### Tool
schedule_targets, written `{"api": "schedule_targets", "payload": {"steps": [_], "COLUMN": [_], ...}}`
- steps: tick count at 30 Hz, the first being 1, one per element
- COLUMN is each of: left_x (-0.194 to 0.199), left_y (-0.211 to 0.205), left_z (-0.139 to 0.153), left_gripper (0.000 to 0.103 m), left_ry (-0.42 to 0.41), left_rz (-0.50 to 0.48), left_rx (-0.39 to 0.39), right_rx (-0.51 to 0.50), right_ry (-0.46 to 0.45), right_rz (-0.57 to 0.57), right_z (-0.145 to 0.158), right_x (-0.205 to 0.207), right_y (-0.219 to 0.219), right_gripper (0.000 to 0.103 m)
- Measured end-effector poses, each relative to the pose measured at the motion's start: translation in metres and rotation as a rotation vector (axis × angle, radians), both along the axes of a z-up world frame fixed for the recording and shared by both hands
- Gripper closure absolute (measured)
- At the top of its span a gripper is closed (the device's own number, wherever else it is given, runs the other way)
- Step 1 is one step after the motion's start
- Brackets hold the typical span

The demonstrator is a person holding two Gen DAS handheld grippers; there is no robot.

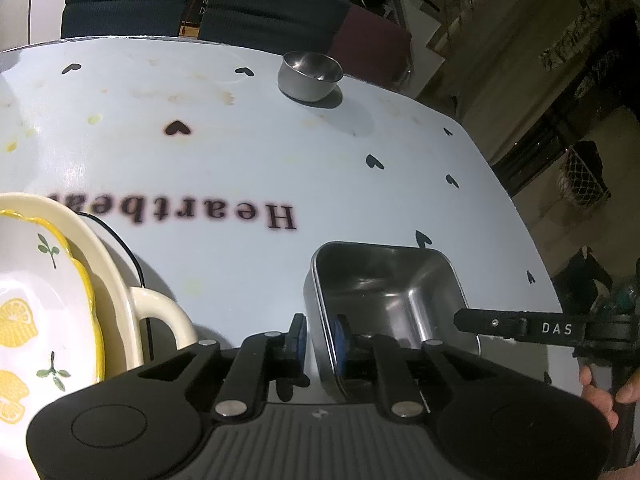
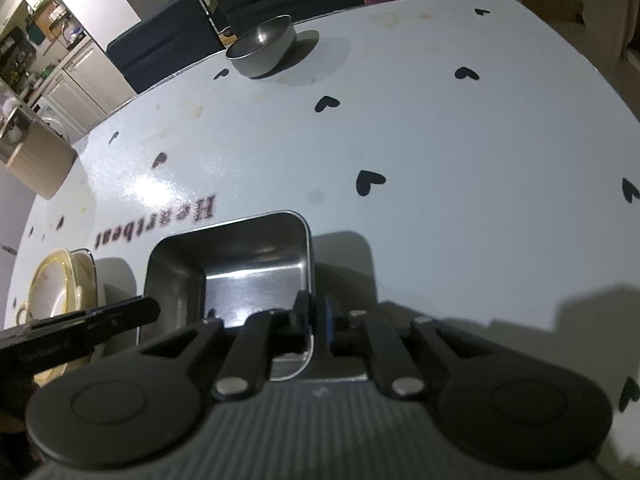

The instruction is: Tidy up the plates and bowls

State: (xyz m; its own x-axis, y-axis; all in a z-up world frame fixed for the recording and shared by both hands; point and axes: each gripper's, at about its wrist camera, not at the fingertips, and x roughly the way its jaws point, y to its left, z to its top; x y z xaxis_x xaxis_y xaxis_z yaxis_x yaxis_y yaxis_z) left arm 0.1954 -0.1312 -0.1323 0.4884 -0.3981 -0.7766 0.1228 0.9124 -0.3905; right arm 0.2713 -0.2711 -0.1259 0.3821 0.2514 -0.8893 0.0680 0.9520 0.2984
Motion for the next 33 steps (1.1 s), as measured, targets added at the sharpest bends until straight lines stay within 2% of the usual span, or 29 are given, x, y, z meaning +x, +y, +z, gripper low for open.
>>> {"api": "schedule_targets", "payload": {"steps": [7, 13, 19, 23, 25, 26, 28, 29, 31, 33], "left_x": [0.002, 0.000, -0.010, -0.018, -0.023, -0.025, -0.027, -0.029, -0.030, -0.029], "left_y": [-0.004, -0.005, -0.009, -0.007, -0.004, -0.003, 0.000, 0.002, 0.003, 0.005], "left_z": [0.005, 0.017, 0.027, 0.036, 0.042, 0.045, 0.052, 0.057, 0.067, 0.078], "left_gripper": [0.087, 0.085, 0.076, 0.066, 0.061, 0.056, 0.043, 0.033, 0.024, 0.013], "left_ry": [0.003, -0.003, -0.013, -0.026, -0.034, -0.039, -0.050, -0.060, -0.082, -0.104], "left_rz": [0.013, -0.003, -0.019, -0.021, -0.025, -0.025, -0.023, -0.027, -0.039, -0.053], "left_rx": [0.029, 0.036, 0.045, 0.056, 0.061, 0.063, 0.071, 0.077, 0.085, 0.095], "right_rx": [-0.012, -0.006, -0.015, -0.034, -0.043, -0.044, -0.056, -0.065, -0.079, -0.077], "right_ry": [-0.002, -0.045, -0.086, -0.112, -0.124, -0.134, -0.161, -0.179, -0.223, -0.255], "right_rz": [0.001, -0.007, 0.014, 0.041, 0.032, 0.029, 0.029, 0.033, 0.038, 0.023], "right_z": [0.002, 0.016, 0.033, 0.042, 0.048, 0.049, 0.057, 0.061, 0.071, 0.080], "right_x": [-0.001, -0.011, -0.024, -0.032, -0.037, -0.039, -0.044, -0.048, -0.051, -0.054], "right_y": [0.002, -0.001, 0.001, 0.006, 0.007, 0.006, 0.008, 0.009, 0.011, 0.008], "right_gripper": [0.095, 0.095, 0.093, 0.090, 0.083, 0.082, 0.071, 0.068, 0.055, 0.050]}}
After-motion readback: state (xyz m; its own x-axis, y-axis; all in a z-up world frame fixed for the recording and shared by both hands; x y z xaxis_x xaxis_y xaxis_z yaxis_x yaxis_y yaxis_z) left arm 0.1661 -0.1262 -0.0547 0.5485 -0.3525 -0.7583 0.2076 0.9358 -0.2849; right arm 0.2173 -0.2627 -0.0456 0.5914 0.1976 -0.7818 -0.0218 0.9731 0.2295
